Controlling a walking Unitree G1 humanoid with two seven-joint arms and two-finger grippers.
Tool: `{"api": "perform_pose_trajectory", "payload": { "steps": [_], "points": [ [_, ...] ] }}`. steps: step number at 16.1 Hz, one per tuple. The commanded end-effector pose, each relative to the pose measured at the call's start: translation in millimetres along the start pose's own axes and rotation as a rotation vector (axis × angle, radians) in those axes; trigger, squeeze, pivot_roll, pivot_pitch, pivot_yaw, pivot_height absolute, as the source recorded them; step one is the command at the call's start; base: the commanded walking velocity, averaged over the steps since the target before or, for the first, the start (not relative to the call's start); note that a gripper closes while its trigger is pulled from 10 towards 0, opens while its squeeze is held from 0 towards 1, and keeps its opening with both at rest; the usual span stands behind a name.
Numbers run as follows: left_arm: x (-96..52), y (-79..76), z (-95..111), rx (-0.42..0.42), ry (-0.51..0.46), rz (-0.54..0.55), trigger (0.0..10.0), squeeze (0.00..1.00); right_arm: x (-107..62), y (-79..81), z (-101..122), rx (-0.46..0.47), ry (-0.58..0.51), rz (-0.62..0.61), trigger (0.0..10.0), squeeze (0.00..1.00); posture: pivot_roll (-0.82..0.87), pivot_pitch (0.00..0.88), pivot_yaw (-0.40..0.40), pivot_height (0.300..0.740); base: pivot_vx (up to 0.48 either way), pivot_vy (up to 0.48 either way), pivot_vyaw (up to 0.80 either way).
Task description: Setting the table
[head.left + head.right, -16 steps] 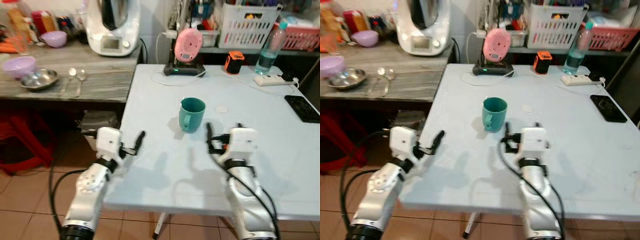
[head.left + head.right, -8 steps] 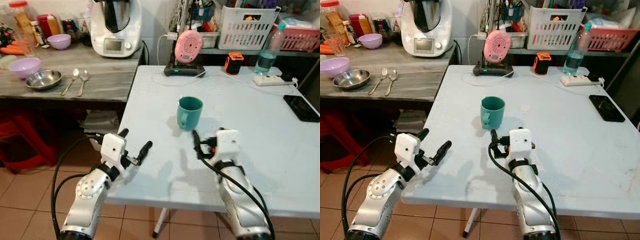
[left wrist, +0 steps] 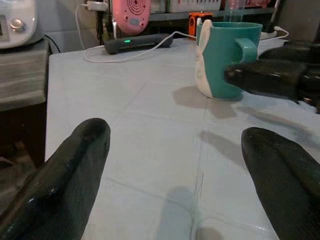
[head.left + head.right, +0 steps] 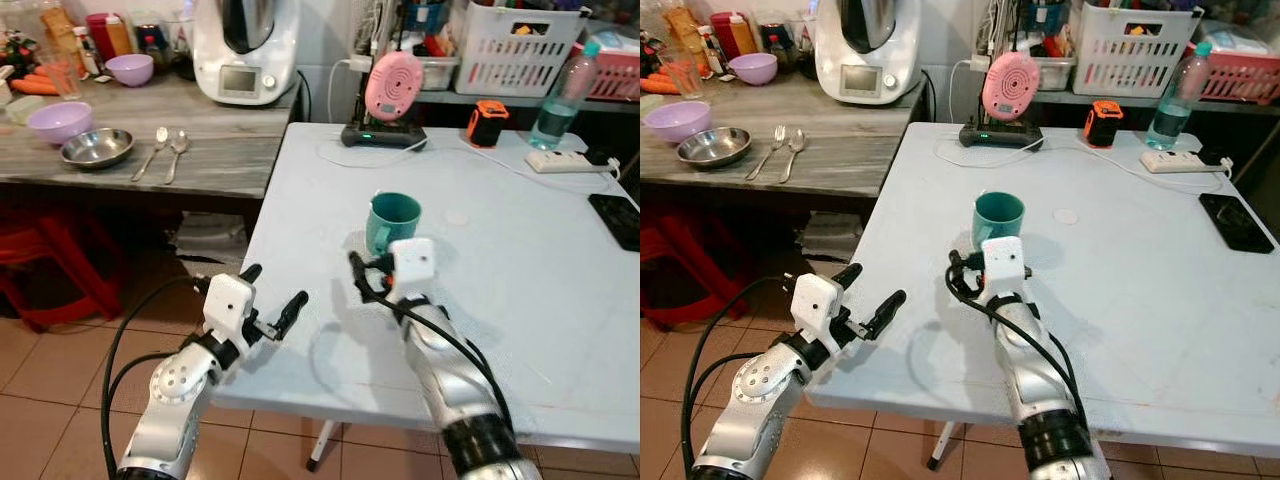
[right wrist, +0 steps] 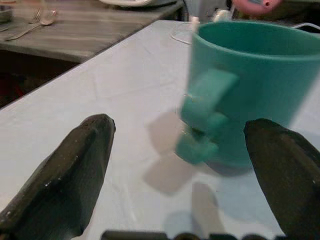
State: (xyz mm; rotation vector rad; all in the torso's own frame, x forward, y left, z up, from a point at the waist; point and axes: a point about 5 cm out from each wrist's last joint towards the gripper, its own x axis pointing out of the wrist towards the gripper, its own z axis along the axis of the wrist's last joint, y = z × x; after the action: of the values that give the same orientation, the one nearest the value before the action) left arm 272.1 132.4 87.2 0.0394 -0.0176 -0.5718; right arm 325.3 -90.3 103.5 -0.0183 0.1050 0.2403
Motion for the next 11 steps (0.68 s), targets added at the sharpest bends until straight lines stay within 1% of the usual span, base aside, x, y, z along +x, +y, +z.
{"api": "perform_pose_trajectory", "payload": {
  "steps": [1,3,4,6,8,11],
  "points": [
    [0.7,-3.2,3.1,0.009,-0.008,-0.024,10.0,0.0,7.8,4.0,5.1,-0.006,-0.007,0.006,10.0,0.0,0.02,0.0,-0.007,0.74,0.0,0.0,0.0],
    [0.6,-5.2,3.6,0.004,-0.013,-0.035,10.0,0.0,14.6,-0.6,11.8,-0.026,-0.021,-0.047,10.0,0.0,0.02,0.0,-0.009,0.74,0.0,0.0,0.0],
    [-0.2,-6.9,4.4,-0.004,-0.019,-0.045,10.0,0.0,16.9,-9.1,15.9,-0.032,-0.035,-0.101,10.0,0.0,0.02,0.0,-0.009,0.74,0.0,0.0,0.0],
    [0.3,-9.6,5.0,-0.027,-0.028,-0.076,10.0,0.0,16.7,-19.6,19.4,-0.046,-0.059,-0.153,10.0,0.0,0.02,0.0,-0.009,0.74,0.0,0.0,0.0],
    [1.1,-12.8,7.0,-0.048,-0.043,-0.104,10.0,0.0,14.7,-26.6,20.7,-0.054,-0.072,-0.189,10.0,0.0,0.0,0.005,-0.008,0.74,0.0,0.0,0.0],
    [2.4,-14.9,8.0,-0.058,-0.048,-0.122,10.0,0.0,11.9,-35.0,18.9,-0.062,-0.076,-0.228,10.0,0.0,0.0,0.005,-0.007,0.74,0.0,0.0,0.0]
  ]
}}
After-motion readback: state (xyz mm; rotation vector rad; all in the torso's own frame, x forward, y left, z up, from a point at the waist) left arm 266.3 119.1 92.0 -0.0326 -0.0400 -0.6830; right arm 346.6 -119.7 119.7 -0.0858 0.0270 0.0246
